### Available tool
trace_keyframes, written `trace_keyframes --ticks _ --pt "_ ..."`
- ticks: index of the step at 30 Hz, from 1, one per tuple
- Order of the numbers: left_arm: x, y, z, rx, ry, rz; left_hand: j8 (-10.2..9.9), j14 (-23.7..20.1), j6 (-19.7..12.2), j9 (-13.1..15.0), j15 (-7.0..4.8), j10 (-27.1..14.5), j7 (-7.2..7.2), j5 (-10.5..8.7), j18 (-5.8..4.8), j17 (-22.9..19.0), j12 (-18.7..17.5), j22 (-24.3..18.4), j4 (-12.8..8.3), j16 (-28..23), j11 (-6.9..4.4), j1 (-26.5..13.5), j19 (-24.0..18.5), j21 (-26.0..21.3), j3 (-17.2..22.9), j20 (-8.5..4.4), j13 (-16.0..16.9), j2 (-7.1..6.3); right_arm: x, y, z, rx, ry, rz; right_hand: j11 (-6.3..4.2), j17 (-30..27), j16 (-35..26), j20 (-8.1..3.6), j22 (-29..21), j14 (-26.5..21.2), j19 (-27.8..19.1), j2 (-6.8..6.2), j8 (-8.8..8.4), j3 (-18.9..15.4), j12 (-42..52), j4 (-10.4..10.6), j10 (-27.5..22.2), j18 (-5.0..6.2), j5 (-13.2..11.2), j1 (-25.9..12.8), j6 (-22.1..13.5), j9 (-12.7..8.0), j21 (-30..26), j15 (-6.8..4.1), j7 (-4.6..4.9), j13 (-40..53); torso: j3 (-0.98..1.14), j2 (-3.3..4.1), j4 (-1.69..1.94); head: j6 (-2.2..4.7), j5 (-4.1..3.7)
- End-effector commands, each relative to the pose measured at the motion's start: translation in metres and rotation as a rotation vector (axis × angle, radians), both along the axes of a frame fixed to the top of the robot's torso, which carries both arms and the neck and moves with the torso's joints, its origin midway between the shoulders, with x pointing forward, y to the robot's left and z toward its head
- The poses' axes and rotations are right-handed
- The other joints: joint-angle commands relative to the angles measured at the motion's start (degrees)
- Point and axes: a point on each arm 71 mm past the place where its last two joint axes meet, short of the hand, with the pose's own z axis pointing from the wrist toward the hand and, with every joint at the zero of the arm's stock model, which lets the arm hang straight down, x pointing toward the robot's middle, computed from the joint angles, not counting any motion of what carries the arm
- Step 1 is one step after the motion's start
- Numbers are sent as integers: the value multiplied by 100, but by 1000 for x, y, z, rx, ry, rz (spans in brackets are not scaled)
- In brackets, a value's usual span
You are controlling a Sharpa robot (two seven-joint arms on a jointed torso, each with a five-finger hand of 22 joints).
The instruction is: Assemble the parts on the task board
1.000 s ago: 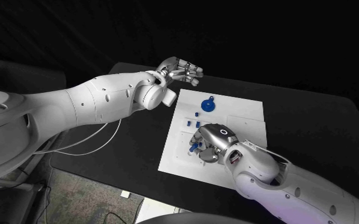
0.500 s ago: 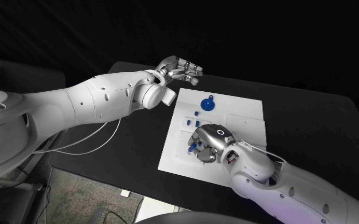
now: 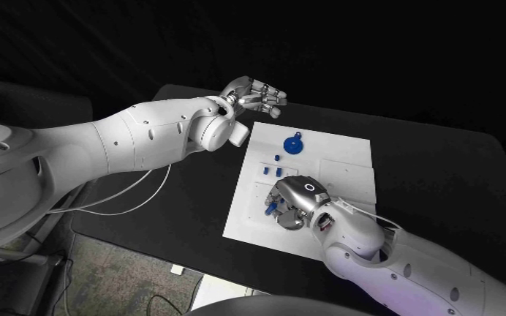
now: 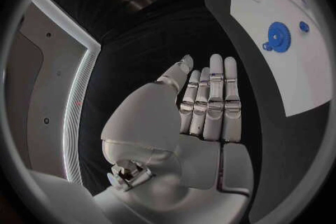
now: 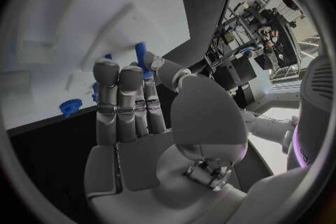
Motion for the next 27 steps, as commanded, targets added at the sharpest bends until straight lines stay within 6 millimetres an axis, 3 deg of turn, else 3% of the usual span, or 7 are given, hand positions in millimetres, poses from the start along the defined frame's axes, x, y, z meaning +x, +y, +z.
trace_keyframes --ticks 1,27 --pt "0 -3 1 -12 0 -16 -6 -12 -31 -3 31 -38 11 10 31 1 0 1 19 -27 12 -26 -34 -23 18 4 1 -34 -1 1 -2 -11 -9 6 -185 5 -8 -42 7 4 241 46 19 37 19 12 259 62 33 -13 42 7 1 -32 10 9 6 1 5 -8 3" --pt "0 -3 0 -11 5 -19 -6 -16 -42 -2 34 -47 12 9 31 1 0 -36 36 -27 14 -34 -30 -25 13 8 1 -32 0 2 -10 -37 -14 -12 -184 12 -14 -46 40 5 243 38 19 57 19 -2 261 57 31 -20 46 7 -3 -34 9 9 -6 -2 -1 -56 -17"
